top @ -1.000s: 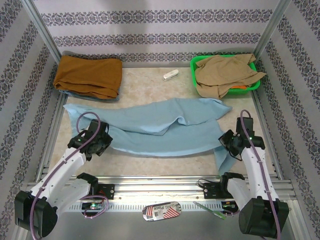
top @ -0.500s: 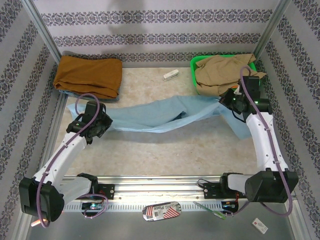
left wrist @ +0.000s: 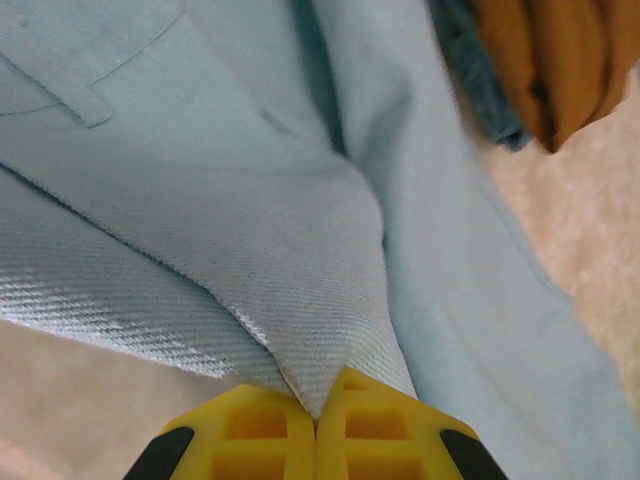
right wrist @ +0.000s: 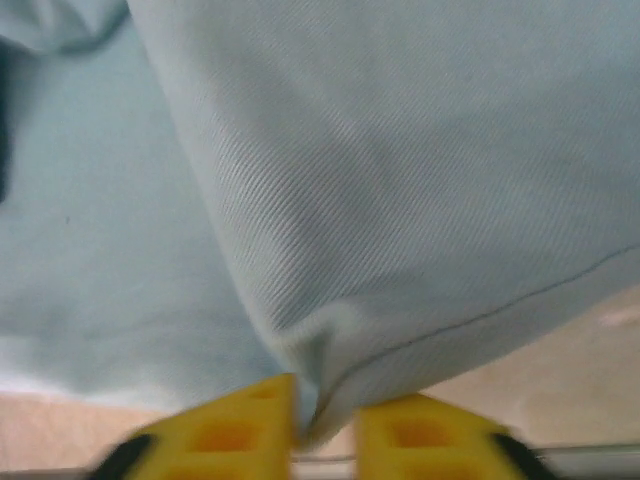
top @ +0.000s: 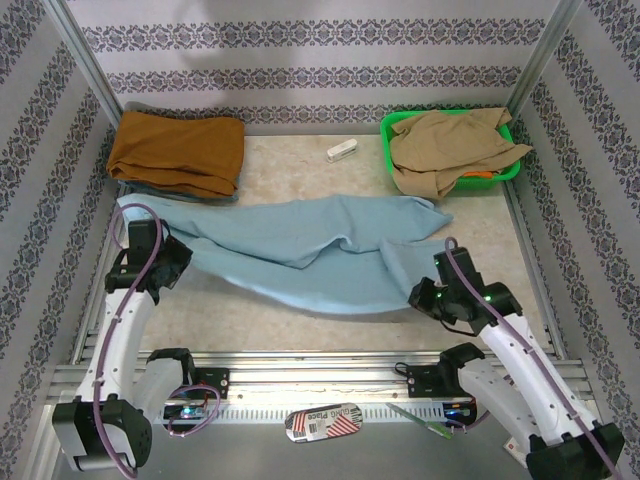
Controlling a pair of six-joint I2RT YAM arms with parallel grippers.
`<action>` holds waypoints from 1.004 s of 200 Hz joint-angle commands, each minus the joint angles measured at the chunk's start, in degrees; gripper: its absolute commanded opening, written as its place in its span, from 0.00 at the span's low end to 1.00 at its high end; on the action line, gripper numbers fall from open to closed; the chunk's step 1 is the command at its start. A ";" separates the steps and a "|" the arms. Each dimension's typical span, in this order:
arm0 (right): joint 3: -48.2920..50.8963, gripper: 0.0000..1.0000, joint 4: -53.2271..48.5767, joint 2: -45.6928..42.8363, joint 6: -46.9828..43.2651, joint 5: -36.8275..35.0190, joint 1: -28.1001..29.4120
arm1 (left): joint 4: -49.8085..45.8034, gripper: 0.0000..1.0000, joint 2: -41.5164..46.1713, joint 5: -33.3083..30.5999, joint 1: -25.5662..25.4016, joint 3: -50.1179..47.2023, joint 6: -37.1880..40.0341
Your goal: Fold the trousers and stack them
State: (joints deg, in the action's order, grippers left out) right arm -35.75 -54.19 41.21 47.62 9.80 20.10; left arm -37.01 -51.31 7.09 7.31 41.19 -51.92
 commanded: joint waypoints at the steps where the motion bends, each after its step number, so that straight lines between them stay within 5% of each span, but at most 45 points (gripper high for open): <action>1: -1.54 0.49 5.42 1.00 15.36 0.54 7.20 | -0.52 0.00 1.89 2.20 0.80 -1.67 0.48; 18: -5.89 0.61 3.05 3.29 13.58 -8.50 10.60 | -0.58 0.08 1.81 3.33 0.80 -1.26 0.30; 33: -9.86 0.63 -0.16 7.56 9.83 -11.02 8.38 | -2.25 0.44 2.17 3.11 0.78 0.12 0.48; 54: -12.50 0.63 0.75 10.54 5.94 -12.18 4.11 | -4.72 0.48 3.44 2.42 0.79 3.22 1.62; 68: -12.91 0.64 2.83 12.06 3.22 -12.91 -0.68 | -6.36 0.64 3.78 2.23 0.74 5.85 2.33; 82: -11.87 0.61 7.37 14.94 -0.01 -10.93 -7.26 | -6.40 0.64 3.77 3.61 0.78 7.50 2.78; 92: -11.06 0.50 10.96 17.79 -1.34 -7.80 -12.14 | -4.83 0.64 2.96 5.41 0.77 7.38 2.64; 110: -9.36 0.00 17.46 24.65 -1.20 -6.38 -16.68 | 0.29 0.55 -0.11 11.08 0.69 5.64 2.46; 159: -5.70 0.00 27.27 43.48 2.86 -3.01 -19.75 | 13.51 0.50 -11.98 14.26 -6.47 1.99 0.76; 201: -4.68 0.00 26.55 47.56 1.04 1.79 -28.44 | 24.97 0.47 -18.01 14.57 -8.53 -5.62 -1.57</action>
State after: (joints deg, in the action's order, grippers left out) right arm -42.19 -27.14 86.37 49.52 9.23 -3.42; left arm -22.26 -67.29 20.27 -0.54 40.01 -51.44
